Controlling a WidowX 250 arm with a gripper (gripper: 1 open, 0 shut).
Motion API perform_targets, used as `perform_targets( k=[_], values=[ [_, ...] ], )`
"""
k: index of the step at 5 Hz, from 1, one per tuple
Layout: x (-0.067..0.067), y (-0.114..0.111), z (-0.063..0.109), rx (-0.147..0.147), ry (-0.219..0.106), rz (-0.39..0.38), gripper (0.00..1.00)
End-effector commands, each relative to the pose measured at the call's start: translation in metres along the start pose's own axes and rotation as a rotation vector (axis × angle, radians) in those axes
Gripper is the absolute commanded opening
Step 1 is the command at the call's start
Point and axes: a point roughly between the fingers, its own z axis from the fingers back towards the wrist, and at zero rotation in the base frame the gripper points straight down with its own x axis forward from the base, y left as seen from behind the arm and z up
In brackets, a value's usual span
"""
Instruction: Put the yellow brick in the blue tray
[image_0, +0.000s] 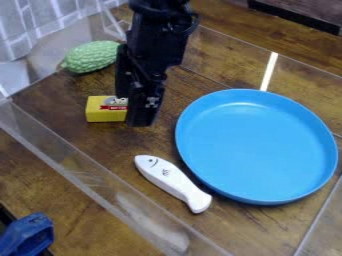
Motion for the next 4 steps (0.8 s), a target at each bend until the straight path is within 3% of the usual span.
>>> perform_targets(
  k=[1, 4],
  values=[
    [-0.008, 0.012, 0.004, 0.041, -0.027, -0.017, 1.00],
    [-0.010, 0.029, -0.010, 0.087, -0.073, -0.044, 1.00]
  ],
)
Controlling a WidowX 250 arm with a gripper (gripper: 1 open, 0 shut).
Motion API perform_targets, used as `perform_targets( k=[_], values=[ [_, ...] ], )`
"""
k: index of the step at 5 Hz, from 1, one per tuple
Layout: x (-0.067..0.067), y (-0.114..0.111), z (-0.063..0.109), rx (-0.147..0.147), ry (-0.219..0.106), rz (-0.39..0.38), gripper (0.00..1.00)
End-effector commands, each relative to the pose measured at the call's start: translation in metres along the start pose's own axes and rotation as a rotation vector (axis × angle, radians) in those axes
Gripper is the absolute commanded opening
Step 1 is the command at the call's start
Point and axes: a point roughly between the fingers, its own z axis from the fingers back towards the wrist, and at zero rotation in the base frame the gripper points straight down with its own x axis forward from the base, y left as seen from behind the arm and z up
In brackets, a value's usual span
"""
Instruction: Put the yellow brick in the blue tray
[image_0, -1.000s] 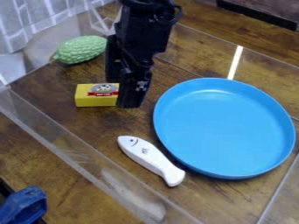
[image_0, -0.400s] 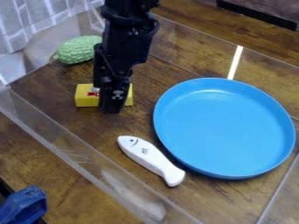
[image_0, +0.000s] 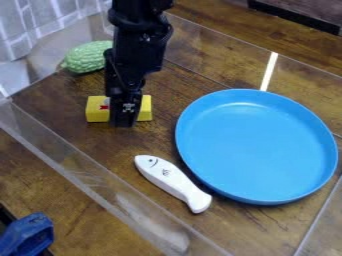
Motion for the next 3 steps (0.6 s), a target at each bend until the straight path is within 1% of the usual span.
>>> perform_targets(
  k=[1, 3],
  values=[
    [-0.0009, 0.0099, 0.0032, 0.032, -0.035, 0.010, 1.00],
    [0.0006, 0.0187, -0.0040, 0.049, -0.073, 0.006, 1.00]
  ],
)
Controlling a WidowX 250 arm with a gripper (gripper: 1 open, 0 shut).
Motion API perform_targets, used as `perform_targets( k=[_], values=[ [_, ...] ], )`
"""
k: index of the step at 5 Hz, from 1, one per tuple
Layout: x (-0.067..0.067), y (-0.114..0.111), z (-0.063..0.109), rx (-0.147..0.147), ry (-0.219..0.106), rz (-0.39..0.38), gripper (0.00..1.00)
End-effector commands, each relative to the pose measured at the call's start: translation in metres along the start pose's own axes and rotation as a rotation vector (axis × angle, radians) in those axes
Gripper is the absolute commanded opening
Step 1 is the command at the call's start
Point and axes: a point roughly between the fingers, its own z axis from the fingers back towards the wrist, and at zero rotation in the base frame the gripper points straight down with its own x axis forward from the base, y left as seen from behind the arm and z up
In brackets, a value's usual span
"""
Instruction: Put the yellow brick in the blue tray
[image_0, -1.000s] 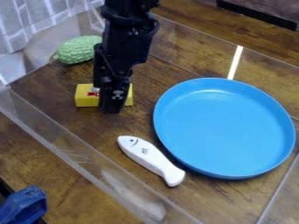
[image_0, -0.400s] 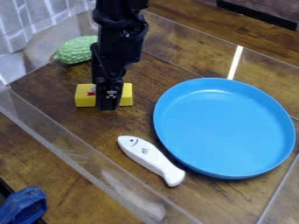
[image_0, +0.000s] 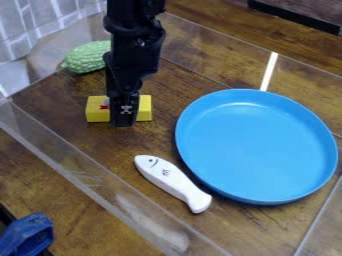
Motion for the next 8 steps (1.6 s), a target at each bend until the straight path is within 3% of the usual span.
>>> perform_targets(
  k=[1, 6, 7, 8],
  values=[
    [-0.001, 0.011, 0.006, 0.031, -0.042, 0.026, 1.00],
    [0.000, 0.035, -0.017, 0.081, -0.126, 0.040, 1.00],
    [0.002, 0.036, -0.021, 0.080, -0.127, 0.038, 0.00],
    [0.003, 0.036, -0.022, 0.082, -0.125, 0.039, 0.00]
  ],
)
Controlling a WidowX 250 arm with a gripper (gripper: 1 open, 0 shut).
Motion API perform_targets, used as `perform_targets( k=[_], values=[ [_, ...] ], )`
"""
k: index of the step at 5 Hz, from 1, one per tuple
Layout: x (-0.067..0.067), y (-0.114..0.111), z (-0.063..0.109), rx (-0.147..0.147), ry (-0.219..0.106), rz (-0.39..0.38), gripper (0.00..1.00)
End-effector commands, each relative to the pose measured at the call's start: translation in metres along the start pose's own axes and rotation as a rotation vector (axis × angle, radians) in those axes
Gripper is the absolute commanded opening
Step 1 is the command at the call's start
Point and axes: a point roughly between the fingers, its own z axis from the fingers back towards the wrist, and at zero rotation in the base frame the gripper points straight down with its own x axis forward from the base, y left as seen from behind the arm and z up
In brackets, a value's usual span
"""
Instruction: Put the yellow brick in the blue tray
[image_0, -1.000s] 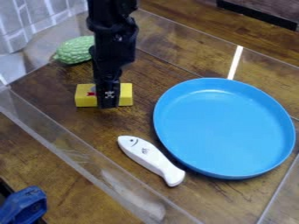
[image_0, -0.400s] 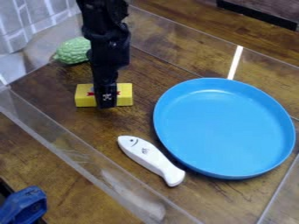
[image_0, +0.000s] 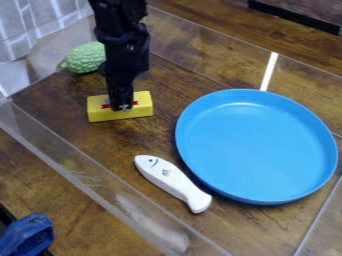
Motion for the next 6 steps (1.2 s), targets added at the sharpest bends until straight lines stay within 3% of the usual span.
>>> perform_targets(
  k=[1, 6],
  values=[
    [0.003, 0.006, 0.010, 0.019, 0.004, -0.002, 0.00],
    [0.019, 0.013, 0.039, 0.047, 0.042, -0.020, 0.00]
  ],
)
